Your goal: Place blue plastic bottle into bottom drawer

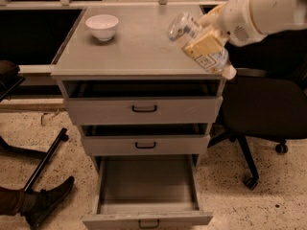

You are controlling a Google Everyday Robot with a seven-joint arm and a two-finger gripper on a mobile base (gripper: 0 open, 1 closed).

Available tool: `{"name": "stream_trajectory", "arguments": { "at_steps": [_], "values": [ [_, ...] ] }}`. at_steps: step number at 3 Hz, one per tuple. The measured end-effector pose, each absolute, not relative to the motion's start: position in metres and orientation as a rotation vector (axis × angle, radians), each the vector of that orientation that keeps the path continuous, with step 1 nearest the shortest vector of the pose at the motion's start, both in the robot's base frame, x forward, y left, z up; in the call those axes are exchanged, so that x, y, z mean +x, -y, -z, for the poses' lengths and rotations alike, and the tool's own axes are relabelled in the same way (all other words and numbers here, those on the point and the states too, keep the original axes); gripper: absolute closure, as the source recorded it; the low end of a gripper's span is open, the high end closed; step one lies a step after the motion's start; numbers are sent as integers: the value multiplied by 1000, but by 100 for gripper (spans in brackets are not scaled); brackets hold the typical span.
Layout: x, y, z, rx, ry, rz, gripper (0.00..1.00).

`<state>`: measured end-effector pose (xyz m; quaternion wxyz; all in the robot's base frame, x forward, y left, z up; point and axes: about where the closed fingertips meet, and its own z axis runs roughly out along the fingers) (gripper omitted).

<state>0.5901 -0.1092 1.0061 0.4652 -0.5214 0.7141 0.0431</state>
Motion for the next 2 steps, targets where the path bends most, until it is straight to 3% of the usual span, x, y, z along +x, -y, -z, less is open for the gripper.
{"name": "stream_trajectory", "arguments": {
  "at_steps": [2],
  "values": [
    [544,130,-914,-1377,-1872,-121,100]
  ]
}}
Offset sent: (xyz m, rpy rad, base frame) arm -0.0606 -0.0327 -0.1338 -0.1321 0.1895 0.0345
